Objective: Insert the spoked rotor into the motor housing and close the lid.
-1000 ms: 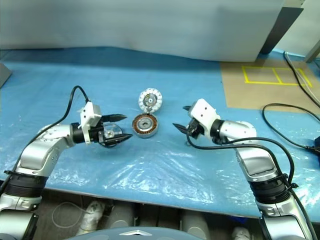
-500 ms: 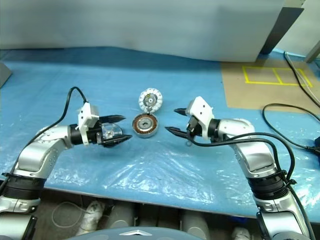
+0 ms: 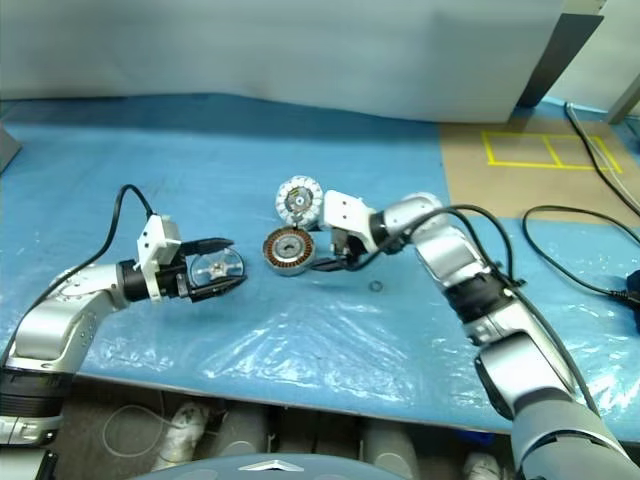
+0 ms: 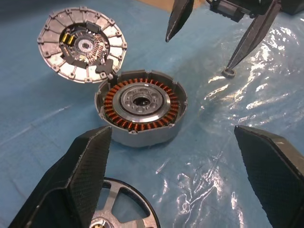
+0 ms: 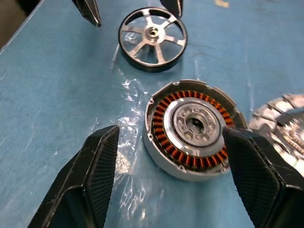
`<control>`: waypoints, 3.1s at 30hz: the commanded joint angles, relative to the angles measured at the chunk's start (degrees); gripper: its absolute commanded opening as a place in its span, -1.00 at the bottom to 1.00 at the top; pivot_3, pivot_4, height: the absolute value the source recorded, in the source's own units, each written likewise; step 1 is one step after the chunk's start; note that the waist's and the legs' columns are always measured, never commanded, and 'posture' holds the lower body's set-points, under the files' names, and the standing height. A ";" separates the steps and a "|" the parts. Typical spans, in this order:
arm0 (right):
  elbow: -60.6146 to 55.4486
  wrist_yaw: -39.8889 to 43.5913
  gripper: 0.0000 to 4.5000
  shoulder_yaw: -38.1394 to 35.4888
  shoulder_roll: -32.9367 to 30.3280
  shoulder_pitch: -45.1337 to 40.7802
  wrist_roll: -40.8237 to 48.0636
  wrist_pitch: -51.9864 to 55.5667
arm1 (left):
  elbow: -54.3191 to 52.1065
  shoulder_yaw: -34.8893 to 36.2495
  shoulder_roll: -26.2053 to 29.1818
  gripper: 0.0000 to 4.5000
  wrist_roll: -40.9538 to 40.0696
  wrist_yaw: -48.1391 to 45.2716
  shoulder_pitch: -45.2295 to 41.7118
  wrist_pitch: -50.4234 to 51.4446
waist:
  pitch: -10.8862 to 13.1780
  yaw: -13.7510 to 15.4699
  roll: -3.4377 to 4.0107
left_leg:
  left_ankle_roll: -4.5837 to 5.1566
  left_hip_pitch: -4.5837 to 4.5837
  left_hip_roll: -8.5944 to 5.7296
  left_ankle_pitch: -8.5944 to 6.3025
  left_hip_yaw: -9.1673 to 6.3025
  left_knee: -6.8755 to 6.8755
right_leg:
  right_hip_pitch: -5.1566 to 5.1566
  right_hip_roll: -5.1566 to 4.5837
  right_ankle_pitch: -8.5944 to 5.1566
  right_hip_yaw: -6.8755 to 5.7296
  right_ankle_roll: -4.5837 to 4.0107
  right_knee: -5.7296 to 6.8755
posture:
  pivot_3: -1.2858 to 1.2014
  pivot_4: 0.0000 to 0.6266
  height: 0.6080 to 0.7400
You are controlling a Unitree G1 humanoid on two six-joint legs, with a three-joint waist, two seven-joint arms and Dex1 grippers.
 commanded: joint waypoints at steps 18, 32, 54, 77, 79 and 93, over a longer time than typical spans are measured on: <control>36.09 4.94 0.60 3.67 12.47 -16.16 -15.93 -30.49 | -8.56 0.29 -2.10 0.93 -0.95 4.88 6.13 -0.35 | 0.00 -0.83 -0.02 | 0.49 -0.11 0.13 -0.03 -0.02 0.26 | -0.02 0.00 -0.01 -0.13 -0.17 0.20 | 0.03 -0.52 1.00; 46.04 -3.00 0.52 5.34 15.89 -17.25 -25.31 -37.85 | -8.75 -1.23 -3.49 0.94 -0.40 5.90 5.74 -0.54 | 0.01 -0.81 -0.01 | 0.37 0.05 0.19 -0.12 0.00 0.40 | -0.08 -0.01 -0.15 -0.11 -0.40 0.75 | 0.03 -0.52 1.00; 10.71 11.79 -0.11 5.43 1.01 -0.46 -19.79 -35.36 | -8.81 -4.70 -5.15 0.95 0.10 6.70 4.98 -0.08 | 0.00 -1.06 -0.04 | 0.51 0.10 0.21 -0.05 0.01 0.44 | -0.05 0.02 -0.16 -0.08 -0.40 0.78 | 0.03 -0.52 1.00; -27.56 4.99 0.45 -13.89 -11.74 15.85 -1.50 -0.53 | -10.64 -4.01 -2.66 0.95 -2.34 4.04 3.48 4.07 | 0.01 -0.29 -0.07 | 0.40 0.12 0.15 -0.11 0.05 0.27 | -0.07 0.02 -0.16 0.03 -0.39 0.62 | 0.03 -0.52 1.00; -32.09 -1.20 0.45 -18.39 -9.93 22.92 1.85 7.29 | -10.87 -4.27 -2.63 0.95 -2.53 3.97 3.36 4.19 | 0.01 -0.04 -0.07 | 0.40 0.21 0.13 -0.11 0.06 0.20 | 0.03 0.01 -0.16 0.04 -0.38 0.51 | 0.03 -0.52 1.00; -37.90 -30.33 0.45 -22.93 -1.03 49.18 -3.96 10.55 | -8.18 -6.57 -1.40 0.95 -1.82 -0.02 0.50 4.42 | 0.01 -0.04 -0.03 | 0.12 0.34 -0.03 0.03 0.10 -0.50 | 0.10 0.01 -0.13 0.08 -0.28 -0.20 | 0.03 -0.52 1.00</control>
